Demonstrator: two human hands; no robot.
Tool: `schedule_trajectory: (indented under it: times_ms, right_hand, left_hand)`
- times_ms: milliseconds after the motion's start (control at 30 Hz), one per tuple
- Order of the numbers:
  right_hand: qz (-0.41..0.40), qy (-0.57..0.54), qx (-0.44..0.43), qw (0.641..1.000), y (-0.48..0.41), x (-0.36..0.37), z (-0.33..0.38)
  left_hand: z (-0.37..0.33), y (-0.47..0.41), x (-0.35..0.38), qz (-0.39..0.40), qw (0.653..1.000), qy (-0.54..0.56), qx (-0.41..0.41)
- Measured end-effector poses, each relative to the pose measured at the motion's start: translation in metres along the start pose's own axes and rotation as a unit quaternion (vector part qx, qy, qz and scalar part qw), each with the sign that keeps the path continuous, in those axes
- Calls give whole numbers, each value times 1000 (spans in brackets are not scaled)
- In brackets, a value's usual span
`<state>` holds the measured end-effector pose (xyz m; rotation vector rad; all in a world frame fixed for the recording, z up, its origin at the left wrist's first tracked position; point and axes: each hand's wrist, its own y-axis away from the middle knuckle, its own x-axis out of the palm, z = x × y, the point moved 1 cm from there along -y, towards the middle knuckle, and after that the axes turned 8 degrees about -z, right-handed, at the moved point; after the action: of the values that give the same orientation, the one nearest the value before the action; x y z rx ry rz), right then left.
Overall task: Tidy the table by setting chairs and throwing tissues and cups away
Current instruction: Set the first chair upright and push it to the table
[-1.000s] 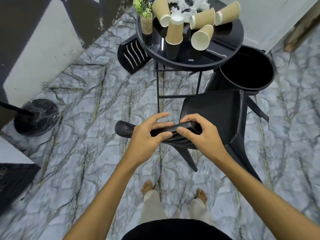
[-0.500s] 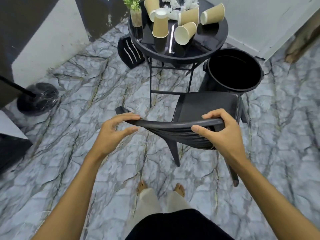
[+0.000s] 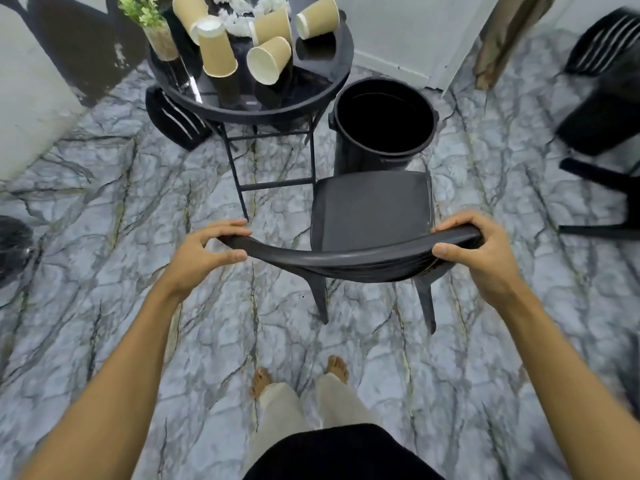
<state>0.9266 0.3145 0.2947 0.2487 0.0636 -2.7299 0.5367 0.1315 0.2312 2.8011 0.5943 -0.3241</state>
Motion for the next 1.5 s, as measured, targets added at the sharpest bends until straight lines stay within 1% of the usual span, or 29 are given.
schedule_trajectory:
  times_ms: [167,267,333,433,500,667,767,933,1033,1133,1500]
  right_hand:
    - [-35,2,14,999,4,-43,-18]
    - [-59,-31,18,998,10,-58,-25]
    - [-61,-53,30,996,11,-65,-27]
    - [-51,-81,40,995,9,-74,-30]
    - [-48,-99,44,993,7,-80,-32]
    - [-77,-131,46,987,2,-95,-36]
    - [-92,-151,33,984,0,-97,-35]
    - [-105,-167,6,980,-6,-91,-27]
    - [-104,-181,10,978,-7,-80,-24]
    - [-91,-189,15,978,-7,-65,-21]
    - [-3,-199,21,980,-39,12,-3]
  left_hand:
    - [1,-22,36,55,995,75,-29]
    - [1,-32,56,68,989,125,-30]
    - [1,-36,66,79,980,181,-36]
    - [-2,-39,85,65,963,261,-23]
    - [-9,-45,95,46,956,289,-10]
    - [-32,-65,109,43,952,304,21]
    - [-41,-71,113,44,949,309,33]
    - [-52,-68,101,34,947,316,49]
    - [-53,-56,89,18,949,312,51]
    - [-51,-40,72,-6,949,311,52]
    - [-41,5,-8,-110,945,301,66]
